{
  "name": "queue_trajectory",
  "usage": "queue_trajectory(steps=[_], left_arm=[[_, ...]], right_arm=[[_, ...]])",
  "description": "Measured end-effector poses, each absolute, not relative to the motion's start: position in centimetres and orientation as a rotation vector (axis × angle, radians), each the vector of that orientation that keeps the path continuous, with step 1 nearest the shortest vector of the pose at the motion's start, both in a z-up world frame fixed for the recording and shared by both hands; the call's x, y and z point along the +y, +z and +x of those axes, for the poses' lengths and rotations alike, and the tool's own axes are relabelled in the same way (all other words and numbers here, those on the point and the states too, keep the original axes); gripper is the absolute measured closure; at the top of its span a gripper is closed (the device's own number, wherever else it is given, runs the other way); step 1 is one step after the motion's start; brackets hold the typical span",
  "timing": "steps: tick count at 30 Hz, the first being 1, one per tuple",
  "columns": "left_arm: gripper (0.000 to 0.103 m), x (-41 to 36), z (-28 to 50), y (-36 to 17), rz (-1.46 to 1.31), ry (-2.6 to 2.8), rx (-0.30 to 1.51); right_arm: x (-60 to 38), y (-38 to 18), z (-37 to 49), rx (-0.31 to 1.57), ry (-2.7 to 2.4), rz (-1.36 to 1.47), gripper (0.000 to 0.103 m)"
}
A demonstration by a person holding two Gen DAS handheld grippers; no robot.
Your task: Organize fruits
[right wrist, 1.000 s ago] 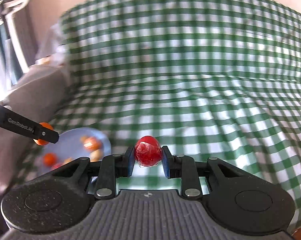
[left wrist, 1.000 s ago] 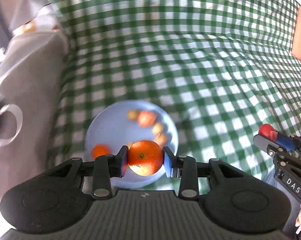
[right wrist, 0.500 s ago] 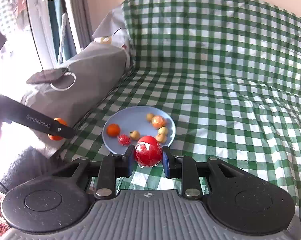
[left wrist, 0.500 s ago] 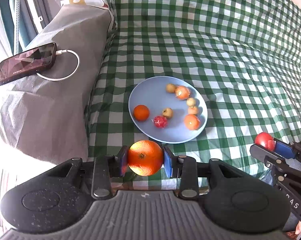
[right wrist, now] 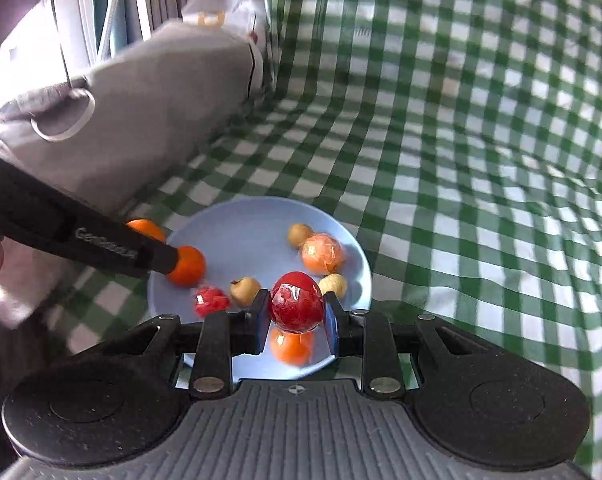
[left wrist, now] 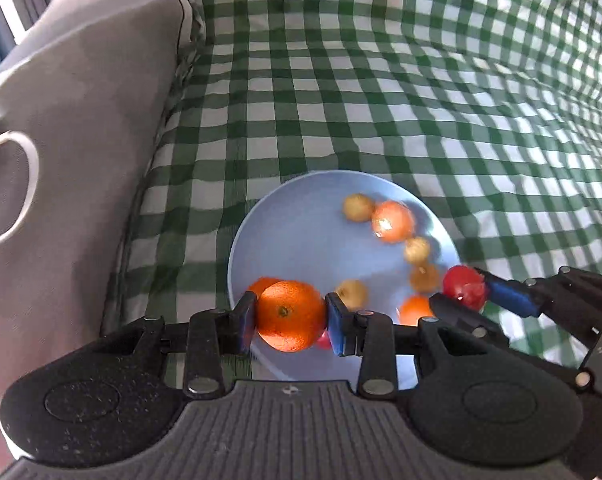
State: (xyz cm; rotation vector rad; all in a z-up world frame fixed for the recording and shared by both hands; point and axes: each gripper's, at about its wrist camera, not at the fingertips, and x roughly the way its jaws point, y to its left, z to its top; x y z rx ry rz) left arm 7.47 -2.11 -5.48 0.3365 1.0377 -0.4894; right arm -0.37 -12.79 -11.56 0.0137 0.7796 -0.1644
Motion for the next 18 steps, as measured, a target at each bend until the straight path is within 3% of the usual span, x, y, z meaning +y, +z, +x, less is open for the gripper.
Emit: queue_trajectory(steps=[1, 2, 3, 4, 5, 8, 10, 18], left_arm=[[0.062, -2.4, 7.9, -5.8, 0.342, -0.486, 1.032], [0.054, -2.6, 8.2, -6.1, 0.345, -0.481, 1.018], [0.032, -2.7, 8.5, -6.2, 0.35, -0.481, 1.005], [0.017, -2.7, 8.7, -6.2, 0.354, -0.474, 1.002], [0.0, -2.6, 8.8, -6.0, 0.355, -0.457, 0.998], [0.0, -1.7, 7.8, -4.7, 0.342, -0.457, 0.964], [0.0, -1.2, 6.9, -4.2, 0.358, -0.458, 0.988], [0.0, 2.2, 1.7, -1.6, 0.349, -0.44, 0.987]], right_arm=[[-13.1, -12.1, 0.3, 0.791, -0.163, 0.009, 0.074], [-13.3, -12.6, 0.9, 0.807, -0.159, 0.008, 0.074], [-13.6, -13.0, 1.5, 0.823, -0.152, 0.013, 0.073], [-13.9, -13.2, 1.9, 0.836, -0.145, 0.024, 0.071], [-14.1, -13.2, 2.1, 0.845, -0.146, 0.032, 0.056], [-14.4, -12.3, 1.3, 0.837, -0.197, 0.056, 0.019], [-14.3, -11.6, 0.0, 0.835, -0.223, 0.075, 0.011], [-11.7, -9.5, -5.9, 0.831, -0.324, 0.133, 0.004]])
